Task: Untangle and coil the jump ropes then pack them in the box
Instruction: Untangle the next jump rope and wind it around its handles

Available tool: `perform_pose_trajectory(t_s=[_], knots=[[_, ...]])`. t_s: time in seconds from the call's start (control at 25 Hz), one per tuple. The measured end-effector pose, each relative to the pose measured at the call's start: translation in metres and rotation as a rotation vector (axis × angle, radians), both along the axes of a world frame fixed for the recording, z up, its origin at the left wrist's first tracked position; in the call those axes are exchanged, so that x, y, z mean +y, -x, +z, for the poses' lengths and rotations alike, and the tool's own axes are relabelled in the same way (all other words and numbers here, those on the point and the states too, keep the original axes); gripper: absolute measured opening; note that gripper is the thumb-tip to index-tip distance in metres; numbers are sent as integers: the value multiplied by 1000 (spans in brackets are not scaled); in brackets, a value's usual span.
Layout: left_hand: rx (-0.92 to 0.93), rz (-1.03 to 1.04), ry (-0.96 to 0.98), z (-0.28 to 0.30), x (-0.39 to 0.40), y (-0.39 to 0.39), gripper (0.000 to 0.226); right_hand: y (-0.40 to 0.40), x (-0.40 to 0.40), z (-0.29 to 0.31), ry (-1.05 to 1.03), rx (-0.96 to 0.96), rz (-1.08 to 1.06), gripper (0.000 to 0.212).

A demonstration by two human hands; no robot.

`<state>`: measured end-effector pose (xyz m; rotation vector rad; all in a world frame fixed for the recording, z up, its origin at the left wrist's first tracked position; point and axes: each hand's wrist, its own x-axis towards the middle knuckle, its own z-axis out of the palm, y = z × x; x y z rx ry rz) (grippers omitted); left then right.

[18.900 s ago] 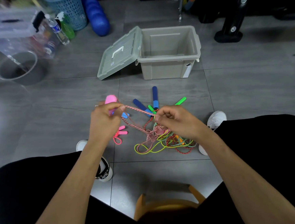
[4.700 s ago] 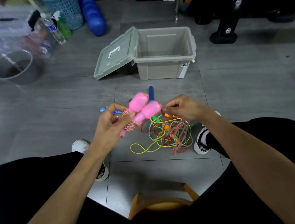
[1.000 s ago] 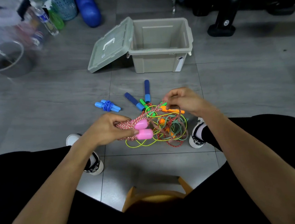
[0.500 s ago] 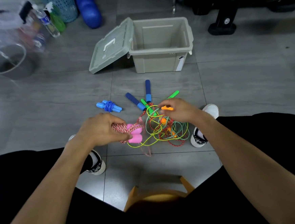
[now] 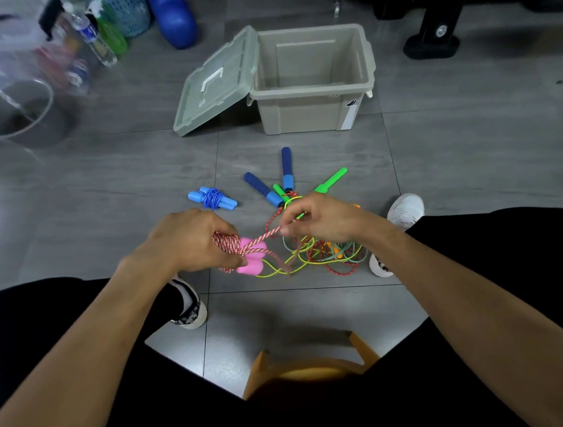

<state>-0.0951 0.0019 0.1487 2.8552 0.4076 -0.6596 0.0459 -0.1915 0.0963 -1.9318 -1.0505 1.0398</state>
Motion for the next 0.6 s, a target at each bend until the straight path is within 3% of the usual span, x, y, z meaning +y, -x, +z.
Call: perform_pose_trajectory(t_s=[0.2, 0.36, 0.48, 0.6], knots=[[24, 117, 3, -21, 12, -5, 40, -9, -8, 17, 37, 80, -153, 16], [91, 193, 20, -30, 19, -5, 50, -21, -14, 14, 90, -289, -264, 12], [47, 284, 289, -30, 16, -6, 52, -28, -20, -4, 168, -515, -171, 28], [45, 250, 454, -23, 10, -3, 44, -14, -15, -12, 70, -311, -71, 43]])
